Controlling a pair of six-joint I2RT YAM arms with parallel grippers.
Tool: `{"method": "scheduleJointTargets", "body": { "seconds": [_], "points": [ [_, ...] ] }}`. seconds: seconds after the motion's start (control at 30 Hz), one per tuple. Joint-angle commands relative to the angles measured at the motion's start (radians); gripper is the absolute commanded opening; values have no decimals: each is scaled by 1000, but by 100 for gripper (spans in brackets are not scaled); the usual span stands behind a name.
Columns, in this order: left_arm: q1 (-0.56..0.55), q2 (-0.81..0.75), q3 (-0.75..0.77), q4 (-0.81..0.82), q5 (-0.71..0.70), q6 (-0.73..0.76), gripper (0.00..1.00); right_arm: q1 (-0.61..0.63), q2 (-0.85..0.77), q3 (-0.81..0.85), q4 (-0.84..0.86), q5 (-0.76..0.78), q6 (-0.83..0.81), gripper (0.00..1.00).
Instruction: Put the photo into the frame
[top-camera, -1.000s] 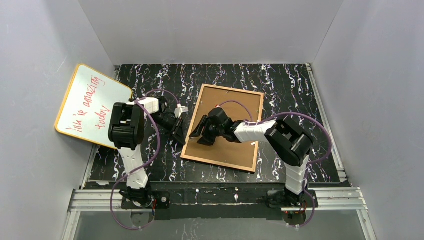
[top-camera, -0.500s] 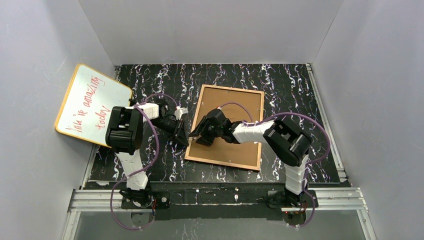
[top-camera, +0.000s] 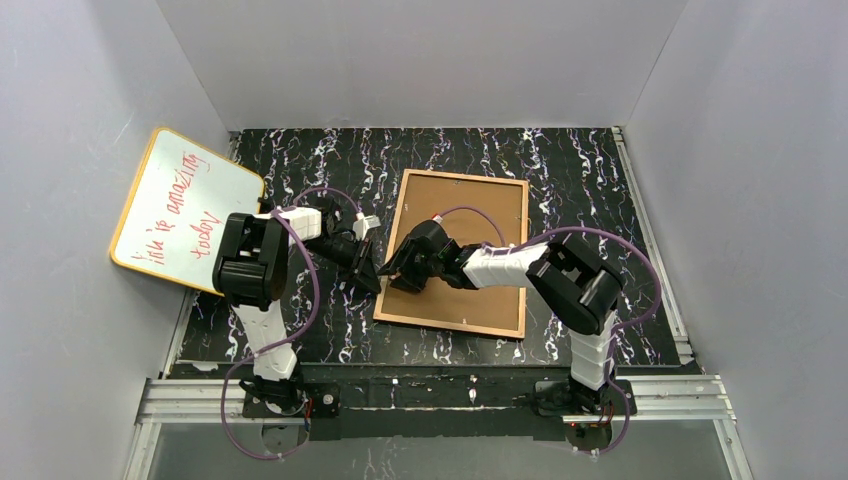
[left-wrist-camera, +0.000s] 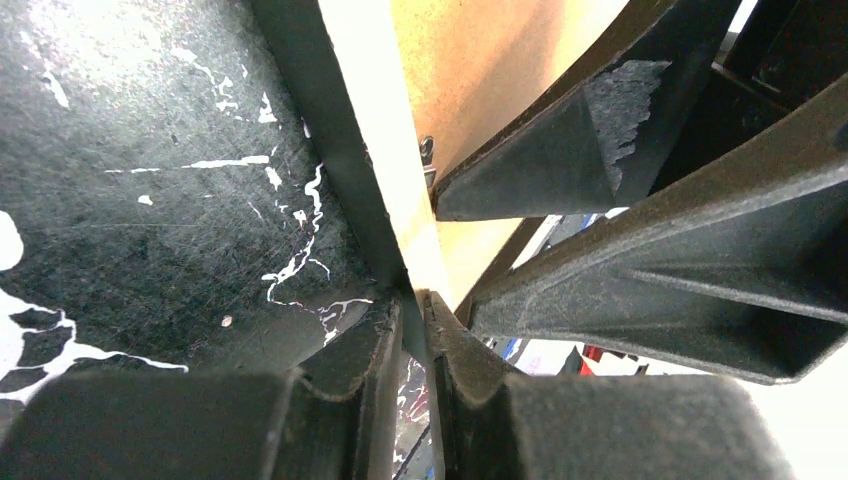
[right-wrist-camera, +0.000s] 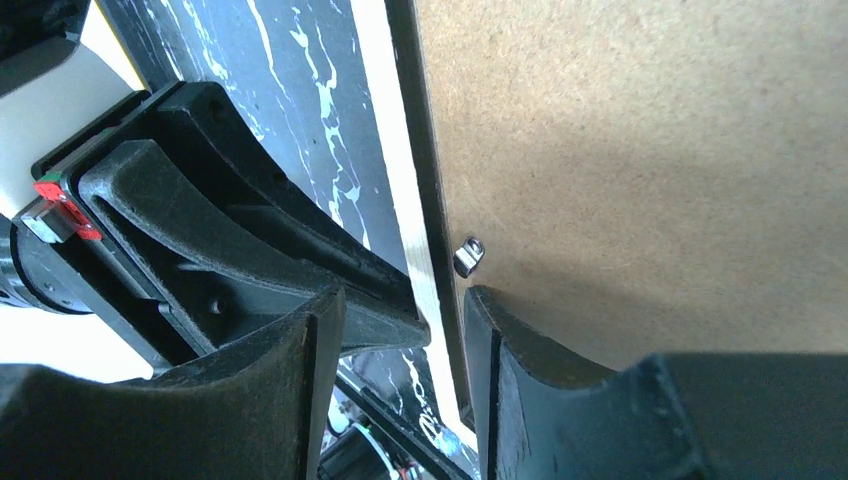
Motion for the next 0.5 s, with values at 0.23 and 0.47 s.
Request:
{"method": "scheduleJointTargets", "body": {
  "seconds": [0.23, 0.47],
  "points": [
    [-37, -6, -34, 77, -92, 44, 12, 1, 0, 37, -58, 90, -11, 55],
    [-40, -4, -37, 77, -99, 50, 12, 3, 9, 40, -53, 131, -13, 53]
  ]
}}
